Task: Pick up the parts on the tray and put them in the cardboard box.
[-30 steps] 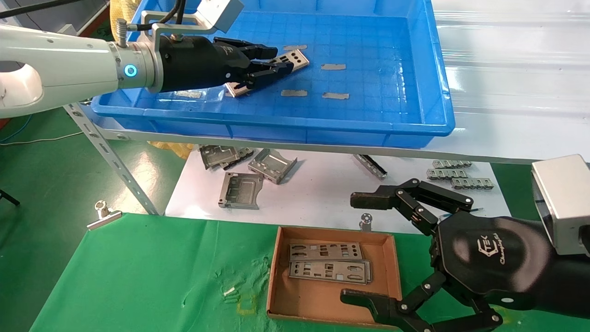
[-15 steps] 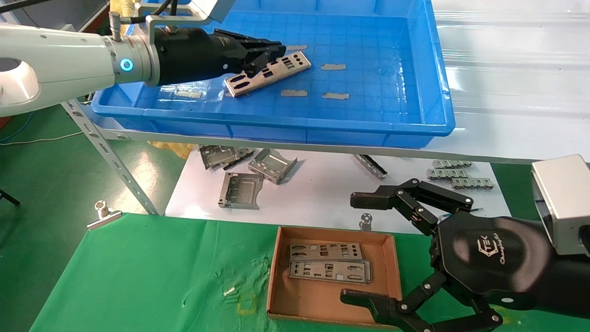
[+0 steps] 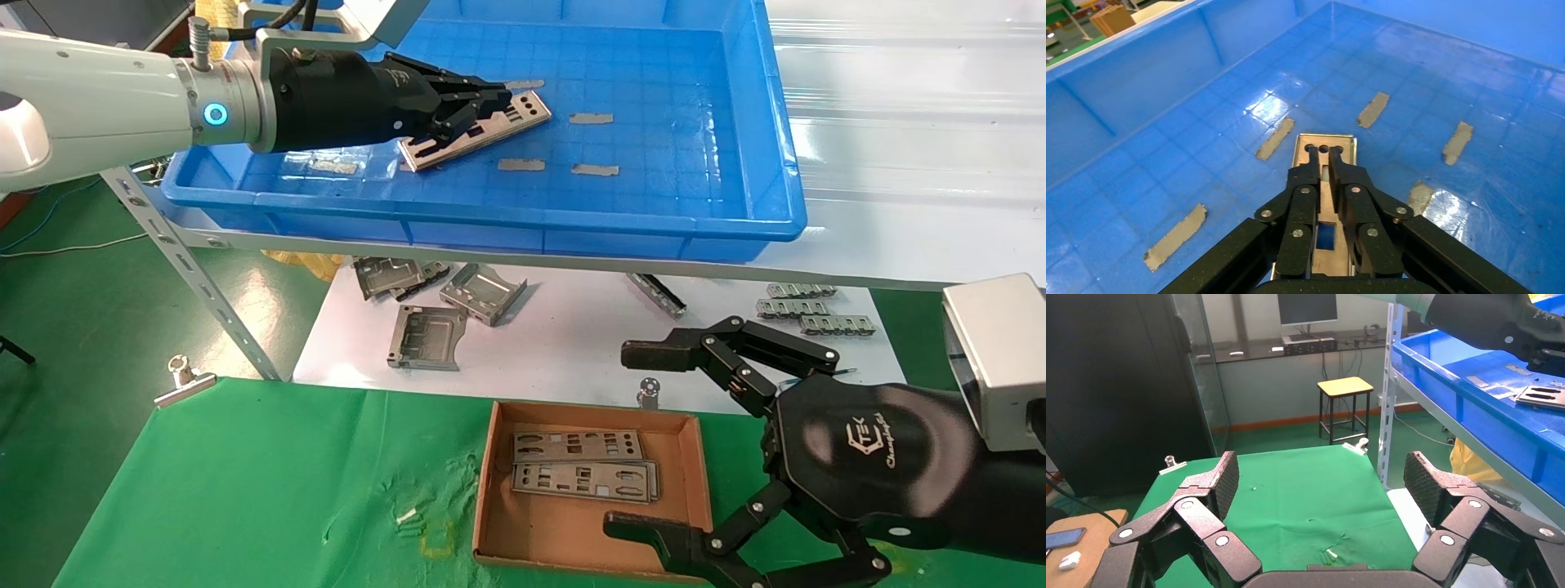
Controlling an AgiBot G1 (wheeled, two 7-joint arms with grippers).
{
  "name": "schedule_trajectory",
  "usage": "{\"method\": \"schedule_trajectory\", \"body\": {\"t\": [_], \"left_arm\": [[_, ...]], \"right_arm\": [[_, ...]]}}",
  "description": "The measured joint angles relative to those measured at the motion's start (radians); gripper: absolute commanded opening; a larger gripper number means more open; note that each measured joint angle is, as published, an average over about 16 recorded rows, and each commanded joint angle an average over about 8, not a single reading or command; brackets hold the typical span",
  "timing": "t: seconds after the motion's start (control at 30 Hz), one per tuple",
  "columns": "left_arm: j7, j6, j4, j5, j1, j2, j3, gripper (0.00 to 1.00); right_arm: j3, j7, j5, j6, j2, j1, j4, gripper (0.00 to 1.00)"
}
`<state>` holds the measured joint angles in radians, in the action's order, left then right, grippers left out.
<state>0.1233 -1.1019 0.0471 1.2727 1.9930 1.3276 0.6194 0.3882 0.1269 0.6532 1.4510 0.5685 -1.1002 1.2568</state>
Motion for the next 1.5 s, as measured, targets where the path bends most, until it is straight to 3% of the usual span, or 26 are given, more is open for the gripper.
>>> {"method": "schedule_trajectory", "body": {"t": [0.97, 1.03, 1.2, 1.27, 1.33, 1.5], "left_arm": [[-0.014, 0.062, -0.005, 0.017, -0.007, 0.014, 0.017, 0.98], [-0.018, 0.065, -0.003, 0.017, -0.008, 0.014, 0.018, 0.85], [-0.024, 0.07, 0.003, 0.016, -0.011, 0.014, 0.019, 0.24], [-0.027, 0.071, 0.005, 0.016, -0.012, 0.014, 0.02, 0.06], [-0.028, 0.072, 0.007, 0.015, -0.013, 0.014, 0.021, 0.0], [-0.032, 0.071, 0.01, 0.014, -0.016, 0.014, 0.022, 0.0]], "right_arm": [[0.0, 0.0, 0.0, 0.0, 0.0, 0.0, 0.0, 1.0], [0.0, 0.0, 0.0, 0.0, 0.0, 0.0, 0.0, 1.0], [0.0, 0.0, 0.0, 0.0, 0.0, 0.0, 0.0, 1.0], [0.0, 0.0, 0.0, 0.0, 0.0, 0.0, 0.0, 1.0], [0.0, 0.0, 0.0, 0.0, 0.0, 0.0, 0.0, 1.0], [0.0, 0.0, 0.0, 0.0, 0.0, 0.0, 0.0, 1.0]]}}
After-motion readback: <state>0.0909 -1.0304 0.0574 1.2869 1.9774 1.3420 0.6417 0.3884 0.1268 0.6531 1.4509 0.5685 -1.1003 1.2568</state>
